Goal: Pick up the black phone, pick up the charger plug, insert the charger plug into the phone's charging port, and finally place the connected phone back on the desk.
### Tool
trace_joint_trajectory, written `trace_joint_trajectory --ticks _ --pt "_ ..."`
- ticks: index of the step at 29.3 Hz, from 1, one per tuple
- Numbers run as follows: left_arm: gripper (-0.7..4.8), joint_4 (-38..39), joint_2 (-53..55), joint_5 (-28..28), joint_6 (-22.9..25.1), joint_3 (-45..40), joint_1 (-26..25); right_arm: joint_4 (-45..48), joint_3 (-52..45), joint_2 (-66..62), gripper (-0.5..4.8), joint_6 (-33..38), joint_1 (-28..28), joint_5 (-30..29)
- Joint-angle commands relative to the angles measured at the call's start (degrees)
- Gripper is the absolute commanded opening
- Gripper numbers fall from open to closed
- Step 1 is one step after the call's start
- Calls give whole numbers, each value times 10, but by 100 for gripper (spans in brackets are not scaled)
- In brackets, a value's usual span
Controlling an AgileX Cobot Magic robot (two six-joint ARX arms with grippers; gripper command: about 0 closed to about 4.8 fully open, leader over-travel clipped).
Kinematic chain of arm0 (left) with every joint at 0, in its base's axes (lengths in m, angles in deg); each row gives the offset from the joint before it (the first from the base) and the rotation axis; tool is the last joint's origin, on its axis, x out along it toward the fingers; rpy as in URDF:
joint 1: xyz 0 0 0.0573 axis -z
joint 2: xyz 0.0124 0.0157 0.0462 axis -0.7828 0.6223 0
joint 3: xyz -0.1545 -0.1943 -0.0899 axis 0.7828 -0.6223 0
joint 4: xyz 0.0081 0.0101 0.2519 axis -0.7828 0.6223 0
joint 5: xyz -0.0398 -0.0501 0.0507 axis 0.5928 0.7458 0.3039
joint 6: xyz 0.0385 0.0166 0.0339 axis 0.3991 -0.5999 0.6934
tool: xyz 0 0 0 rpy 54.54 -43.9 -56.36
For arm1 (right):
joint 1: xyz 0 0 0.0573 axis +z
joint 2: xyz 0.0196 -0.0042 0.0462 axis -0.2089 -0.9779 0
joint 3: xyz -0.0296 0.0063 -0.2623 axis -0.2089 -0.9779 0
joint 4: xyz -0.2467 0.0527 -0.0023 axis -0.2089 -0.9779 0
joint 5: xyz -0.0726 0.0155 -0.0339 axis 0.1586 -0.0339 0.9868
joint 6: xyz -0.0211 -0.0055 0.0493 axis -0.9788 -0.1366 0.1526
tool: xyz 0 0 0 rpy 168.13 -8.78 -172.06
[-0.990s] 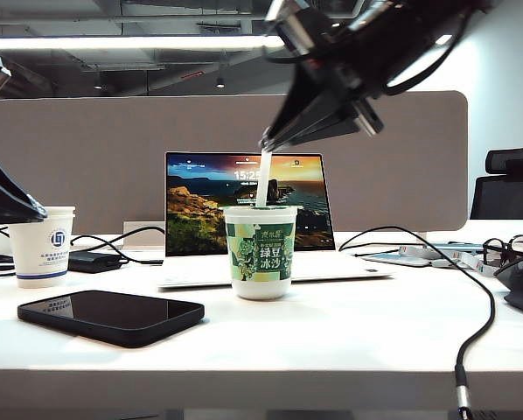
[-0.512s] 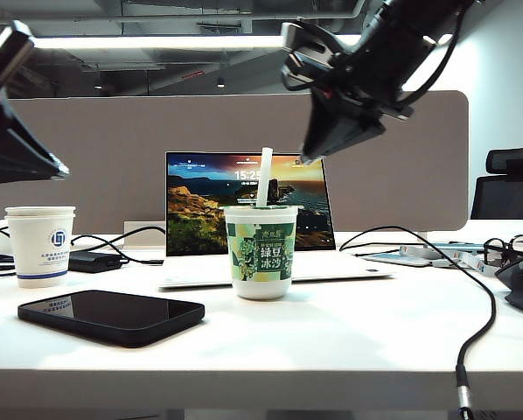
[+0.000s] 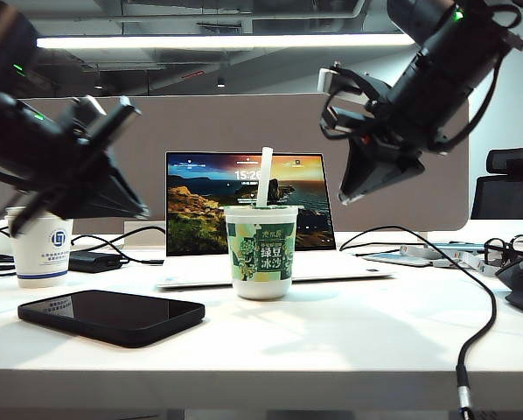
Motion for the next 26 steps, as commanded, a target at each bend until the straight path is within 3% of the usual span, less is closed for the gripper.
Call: trace_joint_trajectory --ticks 1,10,17,26 --pt "-6 -12 37 16 2 32 7 35 -14 3 -5 1 0 1" --pt "-6 -15 112 28 3 91 55 58 -25 -7 -5 1 0 27" --pt "-6 -16 136 26 2 109 95 15 -23 27 -5 0 0 93" --pt "-6 -24 152 26 0 110 125 -38 -23 73 -5 -6 0 113"
